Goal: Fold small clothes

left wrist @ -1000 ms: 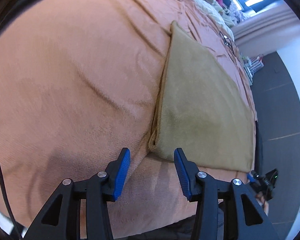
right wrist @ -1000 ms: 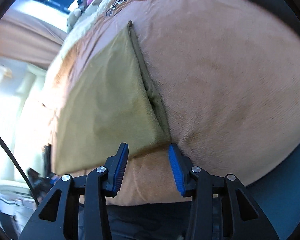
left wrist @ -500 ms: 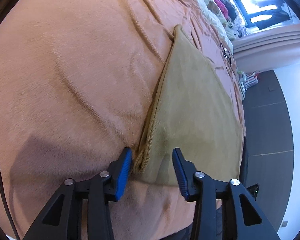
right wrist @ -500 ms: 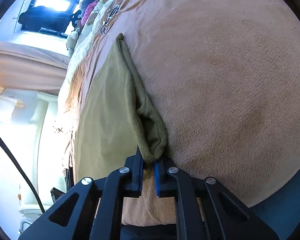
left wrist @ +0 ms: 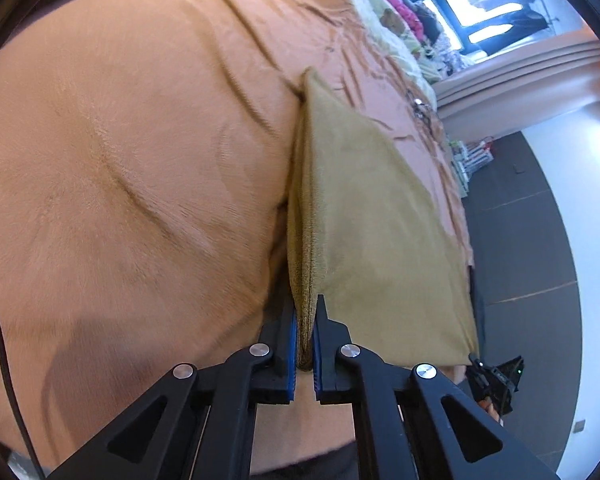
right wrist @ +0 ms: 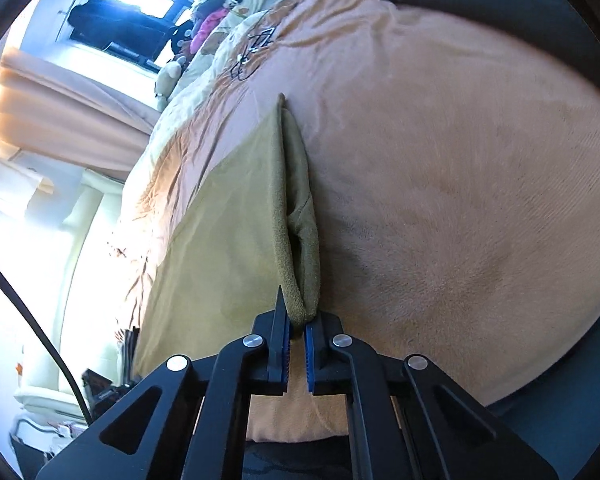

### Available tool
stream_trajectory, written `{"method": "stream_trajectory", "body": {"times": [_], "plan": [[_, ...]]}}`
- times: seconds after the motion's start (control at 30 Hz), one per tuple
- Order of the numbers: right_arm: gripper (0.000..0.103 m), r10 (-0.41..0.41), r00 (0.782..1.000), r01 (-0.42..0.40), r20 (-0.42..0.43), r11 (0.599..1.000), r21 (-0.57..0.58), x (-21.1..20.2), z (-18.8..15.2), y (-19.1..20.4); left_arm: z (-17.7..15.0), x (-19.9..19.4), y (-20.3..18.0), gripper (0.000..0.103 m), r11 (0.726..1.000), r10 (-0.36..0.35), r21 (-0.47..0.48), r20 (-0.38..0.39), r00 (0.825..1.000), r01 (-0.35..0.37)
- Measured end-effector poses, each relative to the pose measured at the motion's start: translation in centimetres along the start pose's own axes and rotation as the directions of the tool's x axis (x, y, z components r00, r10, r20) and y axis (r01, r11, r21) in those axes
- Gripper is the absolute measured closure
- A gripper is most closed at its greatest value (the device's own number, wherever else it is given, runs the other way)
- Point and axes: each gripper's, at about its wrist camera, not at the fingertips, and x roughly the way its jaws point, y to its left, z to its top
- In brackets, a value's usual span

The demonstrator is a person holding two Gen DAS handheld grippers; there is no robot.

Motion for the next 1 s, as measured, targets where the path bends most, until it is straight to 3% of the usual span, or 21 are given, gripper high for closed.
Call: {"method": "stream_trajectory", "body": {"times": [0.2,0.37,0.47,0.7,1.0], "plan": [[0.101,-0.039,0.999,0.039,0.008,0.999,-0.001,-1.1,0.0,0.1,-2.1,-0.9,-0.2,0.097,0.999,-0.04,-0.023,-0.002,0.999,0.04],[0.098,-0.156,0.988,0.156,-0.008,0.987,-0.032,-1.9,-0.4,1.8,-3.0,-0.7,0.8,0.097,0.998,-0.047,-0.045,0.004,0.999,0.047],[0.098,-0.235,0.972,0.237,0.026,0.966,-0.099,-3.1,-0.5,4.5,-3.0,0.1,0.7,0.097,0.998,-0.046,-0.049,0.013,0.999,0.046],[0.098,-0.282,0.957,0.288,0.061,0.925,-0.248,-3.9,-1.3,12.1,-3.2,0.5,1.0,0.097,0.996,-0.06,-0.056,0.038,0.997,0.062],[0.098,-0.312,0.95,0.296,0.033,0.856,-0.424,0.9,-4.1,19.9,-3.6,0.7,1.3,0.097,0.996,-0.063,-0.065,0.058,0.996,0.067]]}}
